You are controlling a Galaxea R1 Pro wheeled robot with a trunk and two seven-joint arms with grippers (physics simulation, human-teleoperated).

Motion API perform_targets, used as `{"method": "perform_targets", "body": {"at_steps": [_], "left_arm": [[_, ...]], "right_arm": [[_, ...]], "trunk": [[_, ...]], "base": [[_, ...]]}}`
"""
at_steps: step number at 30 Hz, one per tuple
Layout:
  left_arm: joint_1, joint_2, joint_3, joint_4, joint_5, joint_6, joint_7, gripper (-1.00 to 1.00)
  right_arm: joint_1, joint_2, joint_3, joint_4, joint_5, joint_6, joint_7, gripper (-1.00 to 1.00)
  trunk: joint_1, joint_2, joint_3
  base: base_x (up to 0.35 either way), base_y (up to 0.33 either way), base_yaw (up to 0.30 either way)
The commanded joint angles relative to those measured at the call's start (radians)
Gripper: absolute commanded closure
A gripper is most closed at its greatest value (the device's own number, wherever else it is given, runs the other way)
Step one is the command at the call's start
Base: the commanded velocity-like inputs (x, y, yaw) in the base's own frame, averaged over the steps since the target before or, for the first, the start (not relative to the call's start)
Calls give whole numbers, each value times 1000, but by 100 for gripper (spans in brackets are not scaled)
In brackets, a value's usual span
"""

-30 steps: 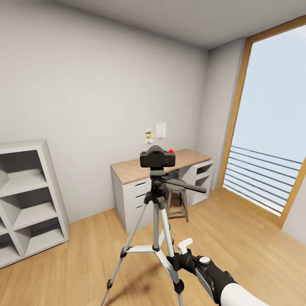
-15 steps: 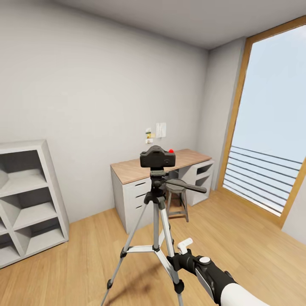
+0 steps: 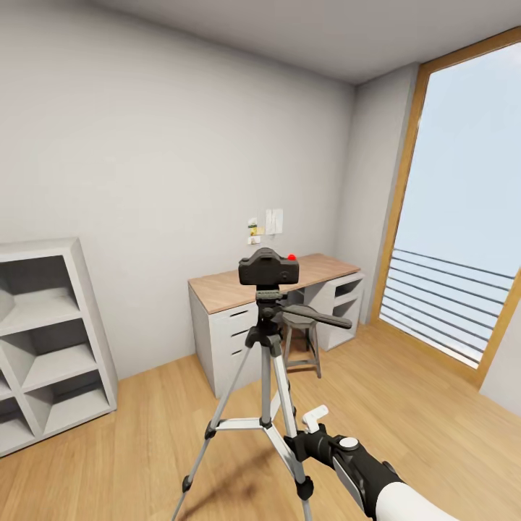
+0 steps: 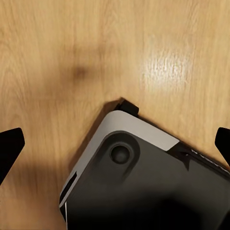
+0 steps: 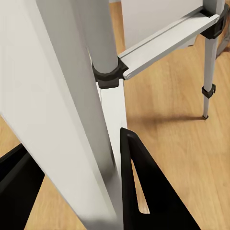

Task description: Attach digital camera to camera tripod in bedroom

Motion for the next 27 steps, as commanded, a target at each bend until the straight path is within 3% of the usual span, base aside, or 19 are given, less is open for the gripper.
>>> {"method": "perform_targets", "body": {"at_steps": [1, 8, 27], "left_arm": [[-1, -1, -8, 0, 6, 3, 2, -100], [-1, -13, -8, -1, 7, 0, 2, -100], [-1, -14, -8, -1, 7, -4, 2, -100]], "right_arm": [[0, 0, 12, 1, 18, 1, 3, 100], [0, 1, 12, 1, 18, -2, 3, 100], [0, 2, 12, 0, 18, -2, 2, 100]], "trunk": [[0, -1, -2], [0, -1, -2], [0, -1, -2]], "base": [[0, 0, 0], [0, 0, 0], [0, 0, 0]]}}
